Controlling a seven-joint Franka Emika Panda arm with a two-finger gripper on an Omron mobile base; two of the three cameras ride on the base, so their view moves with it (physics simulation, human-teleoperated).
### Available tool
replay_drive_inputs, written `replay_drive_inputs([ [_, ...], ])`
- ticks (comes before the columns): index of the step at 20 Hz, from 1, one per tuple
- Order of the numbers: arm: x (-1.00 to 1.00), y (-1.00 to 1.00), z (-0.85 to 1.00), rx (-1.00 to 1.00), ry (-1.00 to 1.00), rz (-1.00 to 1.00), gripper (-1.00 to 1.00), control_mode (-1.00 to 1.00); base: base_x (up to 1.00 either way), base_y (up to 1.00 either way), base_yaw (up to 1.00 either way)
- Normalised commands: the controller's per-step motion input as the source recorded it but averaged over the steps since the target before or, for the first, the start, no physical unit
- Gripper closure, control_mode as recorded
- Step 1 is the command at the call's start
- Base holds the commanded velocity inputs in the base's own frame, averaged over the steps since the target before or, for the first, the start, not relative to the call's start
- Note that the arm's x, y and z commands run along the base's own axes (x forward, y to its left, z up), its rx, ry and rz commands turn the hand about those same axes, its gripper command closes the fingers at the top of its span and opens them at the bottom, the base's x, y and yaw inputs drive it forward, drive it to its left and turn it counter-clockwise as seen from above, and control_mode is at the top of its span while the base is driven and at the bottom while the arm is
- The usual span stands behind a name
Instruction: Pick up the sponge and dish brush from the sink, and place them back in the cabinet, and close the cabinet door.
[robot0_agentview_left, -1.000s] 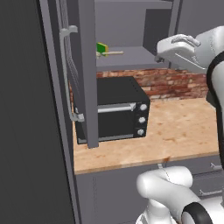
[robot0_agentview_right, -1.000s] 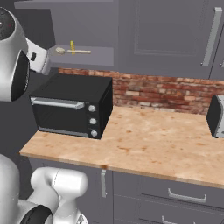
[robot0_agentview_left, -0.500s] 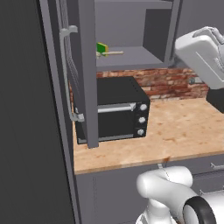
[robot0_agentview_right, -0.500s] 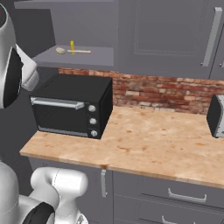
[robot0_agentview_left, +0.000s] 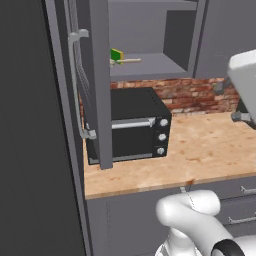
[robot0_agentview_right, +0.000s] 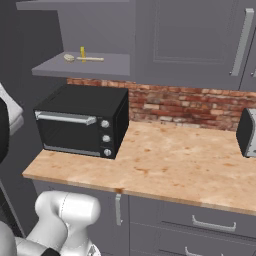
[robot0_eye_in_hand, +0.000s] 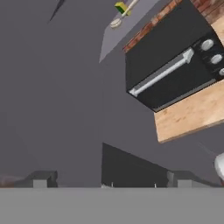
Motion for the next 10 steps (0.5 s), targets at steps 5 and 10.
replay_drive_inputs([
  [5,-0.43,0.0,-0.18,0.22,0.0,-0.09,-1.0,-1.0,0.0,0.0,0.0],
  [10,-0.38,-0.01,-0.12,0.18,0.02,-0.09,-1.0,-1.0,0.0,0.0,0.0],
])
